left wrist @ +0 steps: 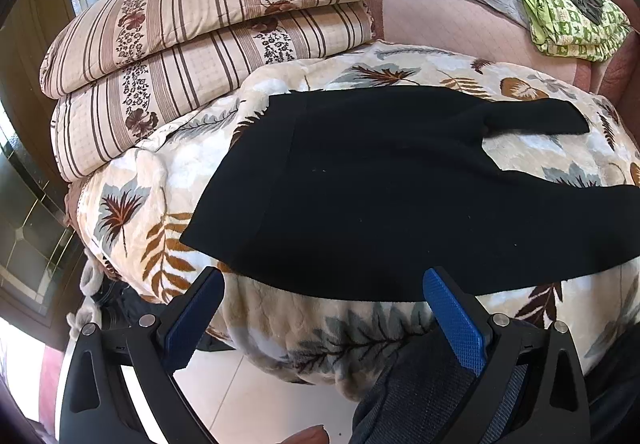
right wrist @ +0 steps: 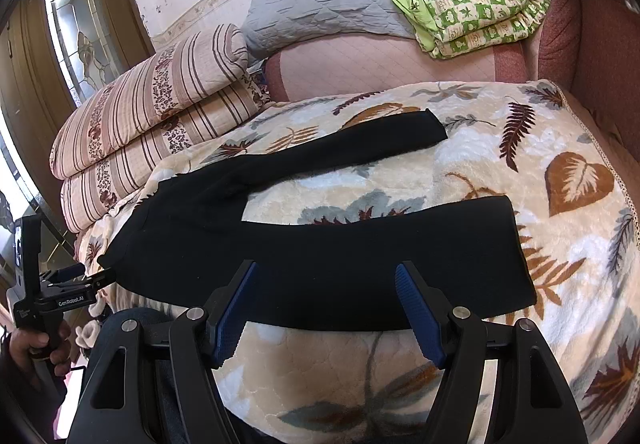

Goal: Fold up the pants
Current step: 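Position both tools above the black pants on the bedspread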

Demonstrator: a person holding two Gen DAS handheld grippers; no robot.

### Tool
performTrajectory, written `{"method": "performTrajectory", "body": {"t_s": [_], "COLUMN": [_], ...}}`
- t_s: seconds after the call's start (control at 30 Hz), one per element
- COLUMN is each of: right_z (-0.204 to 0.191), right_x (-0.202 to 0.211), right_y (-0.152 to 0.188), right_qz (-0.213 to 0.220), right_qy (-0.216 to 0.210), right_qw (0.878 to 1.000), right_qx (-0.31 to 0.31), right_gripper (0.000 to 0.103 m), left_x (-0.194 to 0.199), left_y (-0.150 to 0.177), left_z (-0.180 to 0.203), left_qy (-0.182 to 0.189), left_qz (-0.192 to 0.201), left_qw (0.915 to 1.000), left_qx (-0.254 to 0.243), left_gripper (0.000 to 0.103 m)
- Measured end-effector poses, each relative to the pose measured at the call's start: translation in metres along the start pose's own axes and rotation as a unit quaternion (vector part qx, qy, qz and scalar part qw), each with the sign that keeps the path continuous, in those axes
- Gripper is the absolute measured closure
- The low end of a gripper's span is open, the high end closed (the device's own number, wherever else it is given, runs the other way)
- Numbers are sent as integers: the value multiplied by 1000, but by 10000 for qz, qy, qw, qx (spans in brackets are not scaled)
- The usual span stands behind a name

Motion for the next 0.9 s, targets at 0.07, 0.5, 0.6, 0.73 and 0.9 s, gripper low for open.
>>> {"method": "performTrajectory", "body": {"t_s": [0.07,0.5,0.6,0.73,0.9], "right_z": [0,-1,1,-1,-7], "right_x": [0,0,3,11,36], "right_y": [0,0,-1,-3,-7], "right_qz": [1,-22,27,215,802], "right_qy": [1,0,122,178,444], "right_qw": [10000,10000,9999,9995,9955], "right_qx": [-2,10,33,143,240], "right_gripper": [31,28,28,26,15], "left_x": [0,10,15,26,48], "left_y": [0,2,2,-5,-21], "left_z": [0,3,2,3,13], "left_qy": [-22,-355,-362,-235,-282], "left_qz": [16,367,500,726,1025], "left_qw": [10000,9986,9981,9971,9943], "left_qx": [-18,-98,-24,14,-84], "left_gripper": [2,2,2,2,1]}}
Point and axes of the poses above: each gripper's, at about its wrist camera, not at the fingertips, and x roughly against the way its jaws point, z to its right, y to its underside, the point moved 5 cm from there along -x, roughly the way its jaws point, and after that the axes turned 13 degrees about -x, right-handed, at the moved point
